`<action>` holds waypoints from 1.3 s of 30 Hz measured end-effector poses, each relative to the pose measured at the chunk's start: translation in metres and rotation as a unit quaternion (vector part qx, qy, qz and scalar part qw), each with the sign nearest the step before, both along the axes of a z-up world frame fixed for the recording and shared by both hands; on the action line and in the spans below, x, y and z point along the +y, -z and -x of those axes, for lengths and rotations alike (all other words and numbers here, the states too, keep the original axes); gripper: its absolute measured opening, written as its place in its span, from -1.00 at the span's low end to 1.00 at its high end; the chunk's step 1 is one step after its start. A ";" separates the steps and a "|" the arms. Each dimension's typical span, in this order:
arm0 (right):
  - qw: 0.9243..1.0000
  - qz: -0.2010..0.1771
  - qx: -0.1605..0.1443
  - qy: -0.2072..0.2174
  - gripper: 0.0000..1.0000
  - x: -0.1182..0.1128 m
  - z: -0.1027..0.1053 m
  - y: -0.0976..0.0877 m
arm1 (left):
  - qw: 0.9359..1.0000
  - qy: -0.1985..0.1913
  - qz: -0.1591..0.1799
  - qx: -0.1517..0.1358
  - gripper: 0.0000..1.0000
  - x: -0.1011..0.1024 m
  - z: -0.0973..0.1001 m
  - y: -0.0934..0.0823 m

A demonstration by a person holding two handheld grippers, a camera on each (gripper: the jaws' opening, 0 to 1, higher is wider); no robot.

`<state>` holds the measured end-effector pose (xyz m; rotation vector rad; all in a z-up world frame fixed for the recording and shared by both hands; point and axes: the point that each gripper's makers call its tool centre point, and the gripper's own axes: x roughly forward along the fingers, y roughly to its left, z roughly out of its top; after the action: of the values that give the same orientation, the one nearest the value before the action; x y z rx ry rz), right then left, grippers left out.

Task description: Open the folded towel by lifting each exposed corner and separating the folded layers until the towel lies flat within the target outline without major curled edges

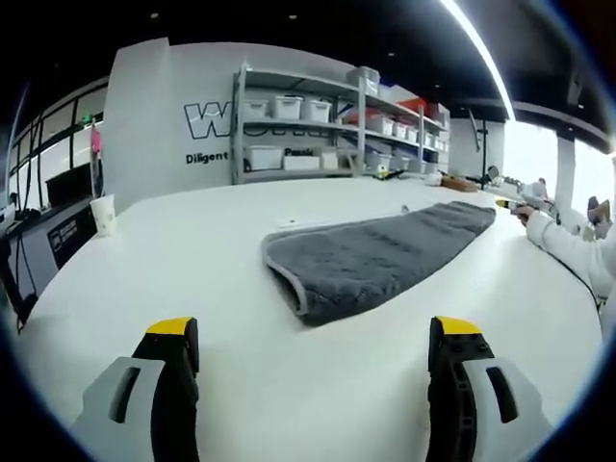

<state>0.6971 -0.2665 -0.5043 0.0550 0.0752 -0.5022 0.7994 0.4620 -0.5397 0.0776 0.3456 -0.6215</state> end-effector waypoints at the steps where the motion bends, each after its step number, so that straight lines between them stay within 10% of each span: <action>1: 1.000 0.005 0.000 -0.006 -0.27 0.005 -0.001 -0.002 | 1.000 0.000 0.001 0.000 0.95 0.000 0.000 0.000; 5: 1.000 0.018 0.007 -0.021 0.17 0.018 -0.007 -0.008 | 1.000 0.000 -0.001 0.001 0.95 0.000 0.000 0.001; 25: 0.977 0.004 0.027 -0.213 0.97 0.126 -0.034 -0.004 | 1.000 0.003 -0.008 0.005 0.95 -0.002 -0.001 0.005; 39: 0.962 0.025 0.028 -0.272 0.99 0.160 -0.040 -0.002 | 1.000 0.004 -0.009 0.005 0.95 -0.003 0.001 0.005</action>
<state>0.7369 -0.1069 -0.5018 -0.0297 0.1288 0.0457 0.7979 0.4590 -0.5451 0.0922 0.3609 -0.6263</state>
